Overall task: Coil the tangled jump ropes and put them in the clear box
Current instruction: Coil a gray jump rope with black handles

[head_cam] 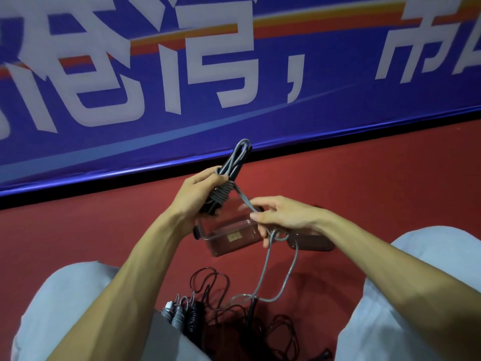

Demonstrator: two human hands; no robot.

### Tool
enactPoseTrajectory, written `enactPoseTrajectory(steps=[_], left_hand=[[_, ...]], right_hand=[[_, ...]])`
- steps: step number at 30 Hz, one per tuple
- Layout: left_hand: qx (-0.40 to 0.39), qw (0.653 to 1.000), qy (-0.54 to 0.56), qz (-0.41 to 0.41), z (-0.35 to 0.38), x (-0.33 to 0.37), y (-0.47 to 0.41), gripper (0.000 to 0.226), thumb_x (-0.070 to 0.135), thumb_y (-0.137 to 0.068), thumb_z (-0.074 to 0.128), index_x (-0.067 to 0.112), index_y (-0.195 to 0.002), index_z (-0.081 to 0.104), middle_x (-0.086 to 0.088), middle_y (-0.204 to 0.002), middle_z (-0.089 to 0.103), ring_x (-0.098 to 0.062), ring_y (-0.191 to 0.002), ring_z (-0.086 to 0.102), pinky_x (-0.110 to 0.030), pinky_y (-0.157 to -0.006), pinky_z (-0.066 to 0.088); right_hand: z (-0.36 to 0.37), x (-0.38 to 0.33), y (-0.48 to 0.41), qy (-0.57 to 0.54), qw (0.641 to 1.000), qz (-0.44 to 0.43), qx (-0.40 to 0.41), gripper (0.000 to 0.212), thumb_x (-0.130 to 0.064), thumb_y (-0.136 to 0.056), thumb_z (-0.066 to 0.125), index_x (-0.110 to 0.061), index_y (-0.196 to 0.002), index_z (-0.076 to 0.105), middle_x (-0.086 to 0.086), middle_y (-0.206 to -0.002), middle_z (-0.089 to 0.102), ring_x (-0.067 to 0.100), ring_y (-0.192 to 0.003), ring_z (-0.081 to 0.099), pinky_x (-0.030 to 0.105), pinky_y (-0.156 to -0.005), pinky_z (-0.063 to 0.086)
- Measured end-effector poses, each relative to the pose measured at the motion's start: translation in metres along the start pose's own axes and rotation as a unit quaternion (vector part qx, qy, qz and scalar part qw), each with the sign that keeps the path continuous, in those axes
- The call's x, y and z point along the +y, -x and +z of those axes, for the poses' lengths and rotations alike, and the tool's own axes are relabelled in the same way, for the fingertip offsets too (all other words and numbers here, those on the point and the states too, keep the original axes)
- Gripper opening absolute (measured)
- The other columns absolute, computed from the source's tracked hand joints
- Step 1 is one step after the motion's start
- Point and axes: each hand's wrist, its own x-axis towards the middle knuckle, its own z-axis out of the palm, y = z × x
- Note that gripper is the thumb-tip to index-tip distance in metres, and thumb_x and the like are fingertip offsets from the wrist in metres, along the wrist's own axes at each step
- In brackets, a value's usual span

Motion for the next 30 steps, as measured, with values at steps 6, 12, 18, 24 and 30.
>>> enactPoseTrajectory(steps=[6,12,18,24,30], left_hand=[[0.073,0.993,-0.091,0.026,-0.017,-0.008,-0.009,0.007,0.029,-0.087,0.067,0.03,-0.094,0.068,-0.006,-0.076,0.064,-0.022,-0.055,0.057,-0.037,-0.063,0.052],[0.091,0.847,-0.519,0.063,-0.021,-0.021,-0.01,0.038,0.047,-0.085,0.066,0.038,-0.12,0.054,-0.001,-0.106,0.067,-0.032,-0.096,0.063,-0.035,-0.072,0.044],[-0.009,0.804,-0.591,0.06,-0.009,-0.024,-0.005,0.043,0.048,-0.082,0.068,0.044,-0.123,0.055,0.002,-0.111,0.068,-0.027,-0.099,0.063,-0.031,-0.07,0.04],[-0.163,0.823,-0.536,0.1,0.003,-0.023,-0.001,0.039,0.038,-0.079,0.075,0.061,-0.106,0.06,0.017,-0.064,0.059,-0.005,-0.061,0.053,-0.03,-0.062,0.046],[-0.206,0.854,-0.45,0.162,0.005,-0.023,0.001,0.048,0.022,-0.078,0.074,0.052,-0.115,0.062,0.007,-0.083,0.069,-0.01,-0.063,0.057,-0.03,-0.062,0.051]], right_hand=[[0.0,0.004,0.002,0.126,0.992,0.004,0.02,0.006,-0.005,-0.093,0.06,-0.008,-0.088,0.06,0.005,-0.067,0.059,0.01,-0.045,0.056,0.032,-0.056,0.05],[0.001,-0.013,0.006,0.336,0.927,-0.139,0.094,0.006,-0.015,-0.093,0.06,-0.013,-0.09,0.065,-0.003,-0.07,0.059,0.011,-0.057,0.06,0.029,-0.062,0.052],[-0.001,-0.017,0.006,0.432,0.849,-0.278,0.126,0.015,-0.023,-0.089,0.066,-0.017,-0.102,0.072,-0.005,-0.08,0.062,0.013,-0.074,0.058,0.034,-0.066,0.05],[-0.005,-0.015,0.005,0.367,0.848,-0.285,0.256,0.018,-0.032,-0.083,0.065,-0.02,-0.089,0.077,-0.005,-0.079,0.07,0.015,-0.071,0.064,0.035,-0.065,0.053],[-0.015,-0.003,-0.001,0.291,0.878,-0.165,0.341,0.015,-0.034,-0.083,0.07,-0.021,-0.079,0.077,-0.004,-0.07,0.07,0.01,-0.065,0.059,0.029,-0.067,0.048]])
